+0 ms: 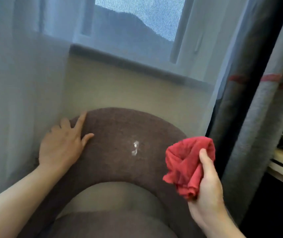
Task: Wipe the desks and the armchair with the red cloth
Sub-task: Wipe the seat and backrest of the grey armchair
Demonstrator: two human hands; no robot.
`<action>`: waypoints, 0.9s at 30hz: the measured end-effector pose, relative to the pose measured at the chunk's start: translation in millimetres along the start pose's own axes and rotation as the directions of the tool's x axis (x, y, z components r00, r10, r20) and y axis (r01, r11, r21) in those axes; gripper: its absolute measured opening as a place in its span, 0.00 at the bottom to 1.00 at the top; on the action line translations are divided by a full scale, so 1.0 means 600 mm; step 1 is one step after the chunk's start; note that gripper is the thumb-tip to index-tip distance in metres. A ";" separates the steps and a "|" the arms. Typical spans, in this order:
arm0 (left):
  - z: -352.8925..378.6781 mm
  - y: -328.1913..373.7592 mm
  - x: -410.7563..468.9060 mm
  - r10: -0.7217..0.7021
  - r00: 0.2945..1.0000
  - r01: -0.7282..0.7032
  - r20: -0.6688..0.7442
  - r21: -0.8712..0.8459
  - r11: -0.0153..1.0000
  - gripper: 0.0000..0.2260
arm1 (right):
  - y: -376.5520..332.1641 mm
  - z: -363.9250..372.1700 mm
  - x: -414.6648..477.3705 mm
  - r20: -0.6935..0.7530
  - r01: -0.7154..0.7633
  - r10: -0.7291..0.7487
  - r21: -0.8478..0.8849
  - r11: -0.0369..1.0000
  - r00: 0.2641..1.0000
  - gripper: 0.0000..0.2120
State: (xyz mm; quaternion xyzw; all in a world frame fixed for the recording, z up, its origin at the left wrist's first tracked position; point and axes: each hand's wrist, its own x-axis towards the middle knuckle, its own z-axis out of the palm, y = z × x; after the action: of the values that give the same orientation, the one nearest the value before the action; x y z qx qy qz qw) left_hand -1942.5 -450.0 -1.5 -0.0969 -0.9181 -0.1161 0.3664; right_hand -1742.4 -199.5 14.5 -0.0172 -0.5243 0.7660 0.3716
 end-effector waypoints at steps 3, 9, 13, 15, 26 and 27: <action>0.014 -0.006 -0.004 0.014 0.998 -0.011 -0.058 0.059 0.998 0.31 | 0.002 0.057 0.062 0.005 0.226 -0.229 -0.164 0.960 0.973 0.11; 0.017 -0.002 -0.002 -0.013 0.995 0.017 -0.097 0.034 0.999 0.30 | 0.102 0.115 0.157 0.068 0.559 -0.716 -0.677 0.478 0.695 0.17; 0.016 0.002 0.003 -0.050 0.996 0.054 -0.080 0.048 0.997 0.30 | 0.199 0.108 0.198 0.524 0.563 -0.514 -0.821 -0.094 0.679 0.23; 0.020 0.005 0.003 -0.058 0.994 0.064 -0.096 0.051 0.997 0.29 | 0.236 0.101 0.208 0.557 0.529 -0.477 -0.823 -0.206 0.680 0.23; 0.032 0.000 0.006 -0.051 0.990 0.057 -0.130 0.046 0.997 0.29 | 0.303 0.084 0.199 0.583 0.482 -0.579 -0.808 -0.338 0.570 0.23; 0.031 -0.001 0.007 -0.053 0.991 0.059 -0.120 0.048 0.997 0.29 | 0.311 0.078 0.191 0.597 0.492 -0.571 -0.798 -0.348 0.564 0.23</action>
State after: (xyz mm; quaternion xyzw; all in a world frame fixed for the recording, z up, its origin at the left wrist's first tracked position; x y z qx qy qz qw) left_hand -1957.5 -445.2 -11.7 -0.0543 -0.8997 -0.1082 0.4194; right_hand -1947.9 -201.6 -75.2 -0.0390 -0.8138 -0.0914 0.5726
